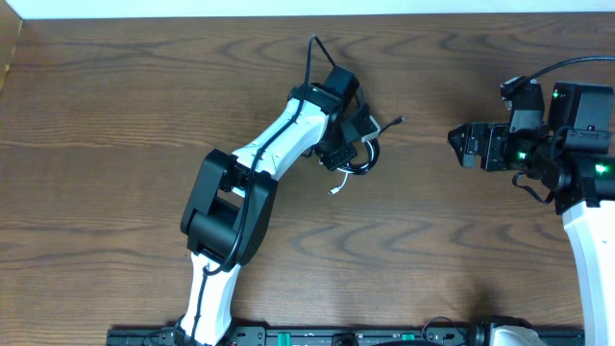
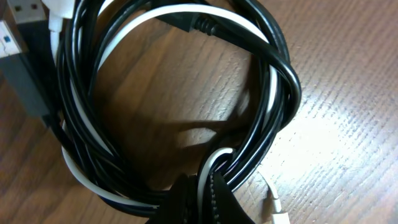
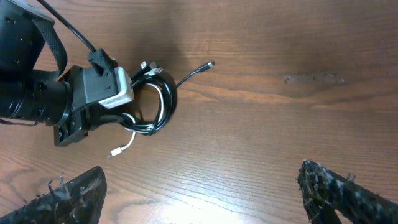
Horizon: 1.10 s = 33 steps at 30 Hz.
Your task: Untangle cables
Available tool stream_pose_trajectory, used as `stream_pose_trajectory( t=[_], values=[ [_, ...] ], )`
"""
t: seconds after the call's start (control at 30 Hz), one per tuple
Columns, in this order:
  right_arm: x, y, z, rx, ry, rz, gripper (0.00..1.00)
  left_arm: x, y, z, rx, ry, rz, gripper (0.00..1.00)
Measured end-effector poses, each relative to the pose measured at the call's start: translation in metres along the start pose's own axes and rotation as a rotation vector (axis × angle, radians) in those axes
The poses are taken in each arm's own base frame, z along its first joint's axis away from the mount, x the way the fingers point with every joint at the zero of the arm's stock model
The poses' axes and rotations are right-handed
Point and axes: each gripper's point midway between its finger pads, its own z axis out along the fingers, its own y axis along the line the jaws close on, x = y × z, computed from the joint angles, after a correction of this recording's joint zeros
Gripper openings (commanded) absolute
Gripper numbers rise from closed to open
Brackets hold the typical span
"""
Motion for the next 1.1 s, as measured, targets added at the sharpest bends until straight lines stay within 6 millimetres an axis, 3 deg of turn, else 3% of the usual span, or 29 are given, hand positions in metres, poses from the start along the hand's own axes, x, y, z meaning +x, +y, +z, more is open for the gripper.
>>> stream_pose_trajectory(
  t=[0.13,0.23,0.53,0.6,0.7,1.1],
  values=[
    [-0.001,0.000,0.000,0.000,-0.003,0.000,0.94,0.001,0.005,-0.006,-0.039,0.004,-0.110,0.07],
    [-0.004,0.001,0.000,-0.005,-0.015,0.016,0.90,-0.008,0.009,-0.030,-0.083,-0.046,-0.209,0.08],
    [-0.015,0.011,0.004,-0.048,-0.050,0.200,0.86,-0.044,-0.006,-0.182,-0.166,-0.414,-0.475,0.08],
    [-0.018,0.017,0.007,-0.072,-0.051,0.220,0.85,-0.045,-0.009,-0.194,-0.166,-0.441,-0.501,0.08],
    [-0.025,0.034,0.019,-0.138,-0.050,0.227,0.85,-0.041,-0.011,-0.196,-0.156,-0.435,-0.539,0.07],
    [-0.018,0.102,0.085,-0.315,0.087,0.339,0.85,-0.037,-0.015,-0.189,-0.131,-0.408,-0.580,0.08]
  ],
)
